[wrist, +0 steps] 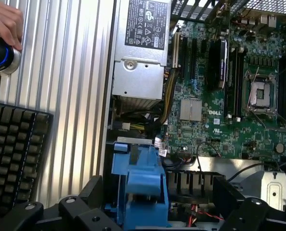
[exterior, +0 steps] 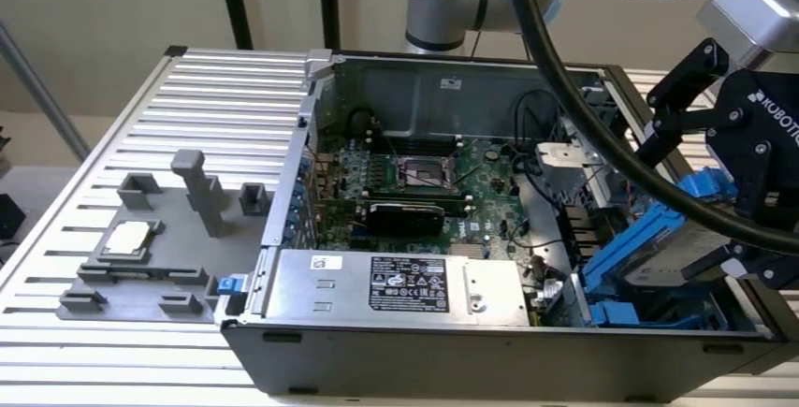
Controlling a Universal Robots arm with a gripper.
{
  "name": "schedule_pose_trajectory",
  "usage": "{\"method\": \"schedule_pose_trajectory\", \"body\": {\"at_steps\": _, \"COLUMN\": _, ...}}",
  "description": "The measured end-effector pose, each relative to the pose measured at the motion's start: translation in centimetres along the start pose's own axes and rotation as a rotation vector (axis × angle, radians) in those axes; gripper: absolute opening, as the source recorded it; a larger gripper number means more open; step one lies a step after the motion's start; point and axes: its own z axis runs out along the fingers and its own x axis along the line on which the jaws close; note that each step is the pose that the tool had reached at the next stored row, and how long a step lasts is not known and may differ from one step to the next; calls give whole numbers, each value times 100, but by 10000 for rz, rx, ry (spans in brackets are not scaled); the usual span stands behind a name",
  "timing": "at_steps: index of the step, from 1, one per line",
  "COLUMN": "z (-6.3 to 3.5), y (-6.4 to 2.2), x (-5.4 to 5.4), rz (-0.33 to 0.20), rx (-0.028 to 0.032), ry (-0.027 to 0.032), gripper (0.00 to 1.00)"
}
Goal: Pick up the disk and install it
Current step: 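Insert the first disk wire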
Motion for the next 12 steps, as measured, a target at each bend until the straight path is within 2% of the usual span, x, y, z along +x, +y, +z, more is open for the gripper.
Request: {"method": "schedule_pose_trajectory", "body": {"at_steps": 12, "z": 0, "y": 0, "x": 0, "rz": 0, "rx": 0, "ry": -1, "gripper": 100}}
